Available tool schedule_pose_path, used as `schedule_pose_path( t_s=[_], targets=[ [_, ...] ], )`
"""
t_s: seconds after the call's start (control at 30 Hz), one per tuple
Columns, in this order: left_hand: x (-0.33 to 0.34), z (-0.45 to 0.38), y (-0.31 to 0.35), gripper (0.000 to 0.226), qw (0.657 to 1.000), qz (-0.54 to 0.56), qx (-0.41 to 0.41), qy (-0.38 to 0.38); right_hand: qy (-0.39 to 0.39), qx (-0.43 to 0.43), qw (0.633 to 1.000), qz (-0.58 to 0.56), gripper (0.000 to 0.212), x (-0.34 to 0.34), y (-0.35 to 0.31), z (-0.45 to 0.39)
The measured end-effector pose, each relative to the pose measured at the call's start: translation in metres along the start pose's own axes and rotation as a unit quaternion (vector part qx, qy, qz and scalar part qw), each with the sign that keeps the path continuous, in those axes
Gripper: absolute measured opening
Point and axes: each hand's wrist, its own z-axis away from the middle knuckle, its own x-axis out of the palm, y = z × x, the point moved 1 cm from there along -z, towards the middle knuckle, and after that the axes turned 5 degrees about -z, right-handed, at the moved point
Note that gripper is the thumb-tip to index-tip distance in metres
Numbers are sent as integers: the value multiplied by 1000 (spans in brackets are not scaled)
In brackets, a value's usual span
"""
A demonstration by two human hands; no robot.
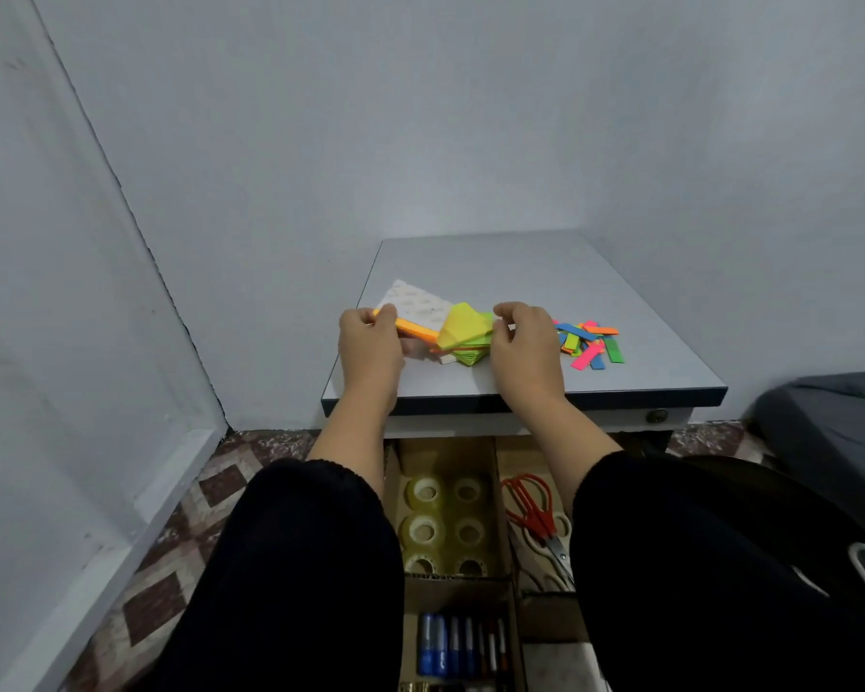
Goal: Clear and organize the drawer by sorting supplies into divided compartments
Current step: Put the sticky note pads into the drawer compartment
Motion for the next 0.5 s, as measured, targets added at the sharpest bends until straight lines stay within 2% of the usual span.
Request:
schedule_pose_path(
  t_s=[0.1,0.17,0.27,0.37,0.43,0.5],
  targets=[
    [-3,4,5,7,996,88,-14,12,-26,17,999,21,35,1,0,-3],
    [-4,7,5,4,994,106,1,8,-45,36,997,55,43,3,-2,-5],
    [-5,9,4,7,995,86,37,-20,-43,39,994,97,49,7,-3,-4],
    [-6,9,2,16,996,72,36,-49,-25,29,995,88,46,8,-3,-2],
    [-7,9,-1,23,997,11,57,-44,-18,24,997,77,43,8,-3,-1],
    [-7,9,-4,12,995,-48,72,-44,-15,20,998,66,41,6,-3,0]
  ],
)
